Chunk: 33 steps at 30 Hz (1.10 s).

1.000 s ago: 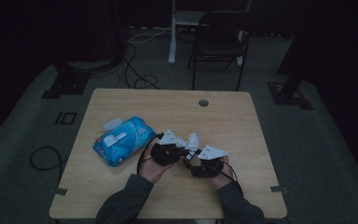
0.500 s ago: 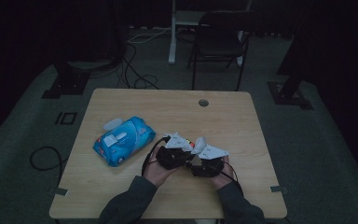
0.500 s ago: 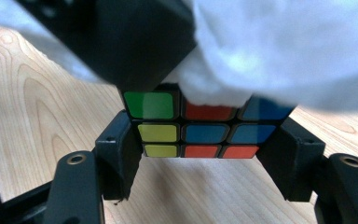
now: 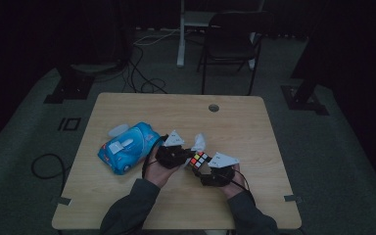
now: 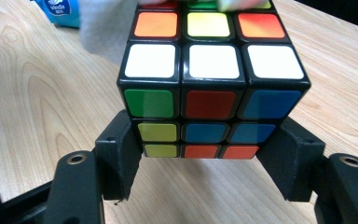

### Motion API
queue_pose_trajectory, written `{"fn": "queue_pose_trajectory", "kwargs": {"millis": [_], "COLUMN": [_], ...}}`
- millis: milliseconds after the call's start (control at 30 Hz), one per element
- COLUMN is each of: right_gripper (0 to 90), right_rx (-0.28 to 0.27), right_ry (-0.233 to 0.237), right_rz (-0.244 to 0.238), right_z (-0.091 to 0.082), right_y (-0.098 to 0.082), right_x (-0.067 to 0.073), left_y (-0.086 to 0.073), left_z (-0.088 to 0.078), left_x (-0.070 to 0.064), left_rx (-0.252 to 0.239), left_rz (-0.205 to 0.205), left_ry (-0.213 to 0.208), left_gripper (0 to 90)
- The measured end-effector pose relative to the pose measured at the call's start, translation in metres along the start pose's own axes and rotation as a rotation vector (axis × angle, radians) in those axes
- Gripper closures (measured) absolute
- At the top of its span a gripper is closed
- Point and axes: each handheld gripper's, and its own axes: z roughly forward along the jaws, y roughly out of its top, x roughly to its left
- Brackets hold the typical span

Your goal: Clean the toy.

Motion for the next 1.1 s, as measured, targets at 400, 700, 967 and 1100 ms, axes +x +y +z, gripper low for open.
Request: {"fn": "queue_pose_trajectory", "kwargs": {"millis": [400,700,967,1100], "right_gripper": [35.0,35.0,35.1,35.0], "right_rx": [0.005,0.004,0.001,-0.004], "right_ry": [0.007,0.008,0.014,0.016], "right_rz": [-0.008,-0.010,-0.009,-0.021], "right_z": [0.001,0.002,0.001,0.001], "right_y": [0.000,0.000,0.000,0.000], "right_x": [0.002,0.003,0.003,0.004], "left_y": [0.006,0.007,0.011,0.013], "left_z": [0.011,0.021,0.025,0.022], "left_x": [-0.008,-0.020,-0.019,-0.012], "left_rx": [0.032,0.050,0.044,0.036], "left_rz": [0.029,0.043,0.048,0.037], "left_ry": [-0.023,-0.099,-0.107,-0.075], "left_gripper": [87.3,87.3,87.4,87.4]}}
